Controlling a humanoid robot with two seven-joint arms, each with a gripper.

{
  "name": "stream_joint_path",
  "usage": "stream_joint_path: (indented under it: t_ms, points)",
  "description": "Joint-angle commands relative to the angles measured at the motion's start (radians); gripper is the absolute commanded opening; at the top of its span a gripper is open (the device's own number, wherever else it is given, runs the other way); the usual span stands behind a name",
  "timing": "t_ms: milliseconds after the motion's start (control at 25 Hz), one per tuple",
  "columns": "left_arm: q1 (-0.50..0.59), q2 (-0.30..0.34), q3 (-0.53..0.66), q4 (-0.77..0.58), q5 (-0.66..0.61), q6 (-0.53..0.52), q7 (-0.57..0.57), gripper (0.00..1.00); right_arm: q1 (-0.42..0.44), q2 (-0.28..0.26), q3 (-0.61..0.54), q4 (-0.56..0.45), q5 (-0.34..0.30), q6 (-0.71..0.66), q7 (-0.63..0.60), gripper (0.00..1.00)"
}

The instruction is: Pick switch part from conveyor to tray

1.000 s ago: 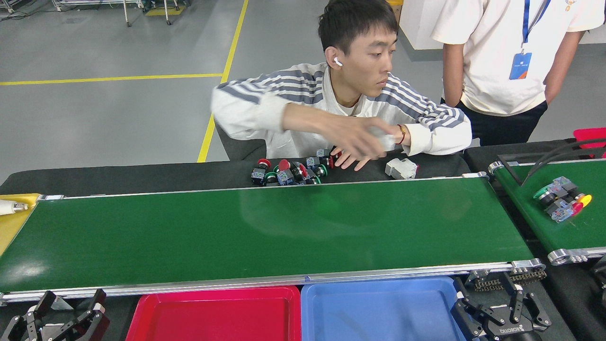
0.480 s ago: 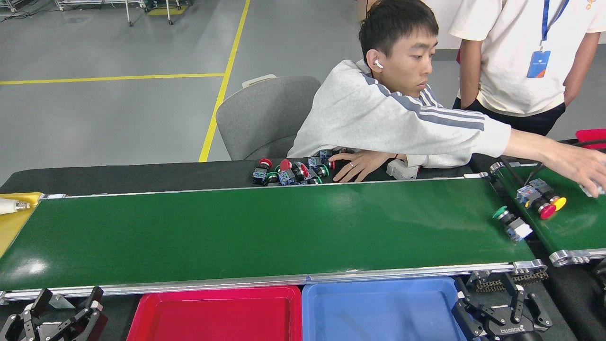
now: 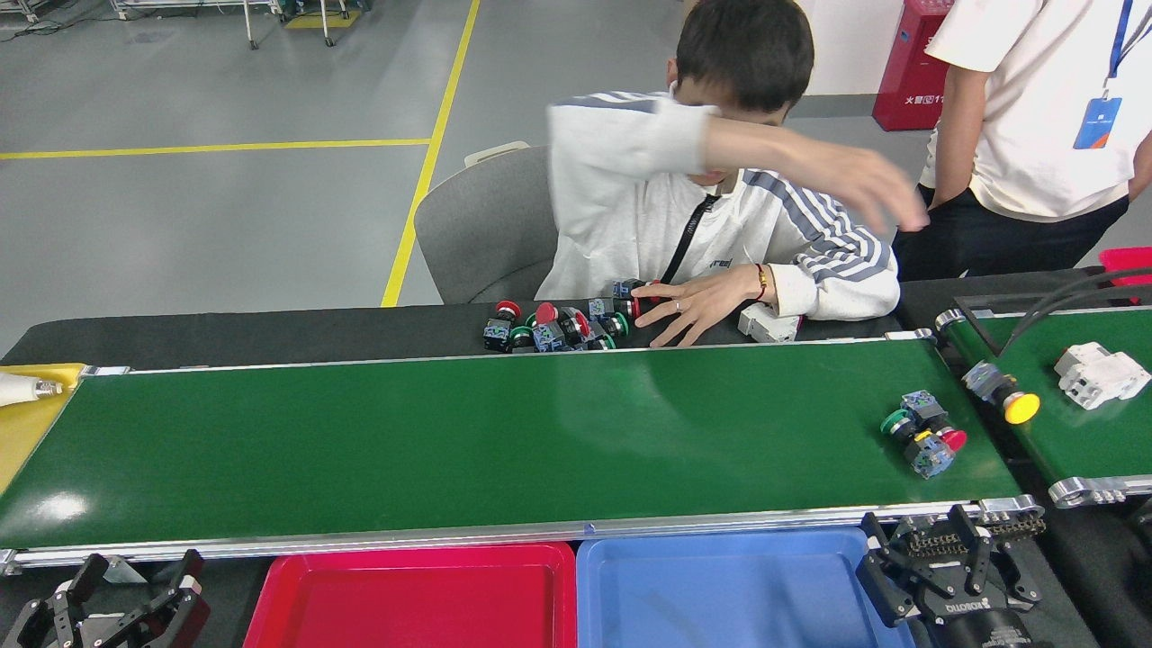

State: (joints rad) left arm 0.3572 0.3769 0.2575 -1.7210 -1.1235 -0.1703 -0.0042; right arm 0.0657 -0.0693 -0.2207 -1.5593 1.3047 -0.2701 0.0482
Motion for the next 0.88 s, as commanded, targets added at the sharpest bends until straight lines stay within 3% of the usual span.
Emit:
stream_joint_path:
  t_ms: [0,280,640,840]
  points:
    - [-0.006,0.005,0.008,-0.012,-0.001,0.002,0.003,1.0,-0.043,-0.017,-0.003,0.022,-0.001,0.031,0.045,1.0]
    - [-0.007,0.007,0.005,-0.012,-0.001,0.0,0.003,1.0,-0.139,-0.026,0.004,0.127,0.002,0.037,0.085,1.0]
    - [-0.007,0.007,0.002,-0.011,-0.001,-0.001,0.003,1.0,-0.233,-0.027,0.156,0.234,0.004,0.146,0.091,1.0]
    - [-0.007,0.007,0.002,-0.011,-0.001,-0.005,0.003,1.0,-0.287,-0.027,0.172,0.294,0.004,0.15,0.093,1.0]
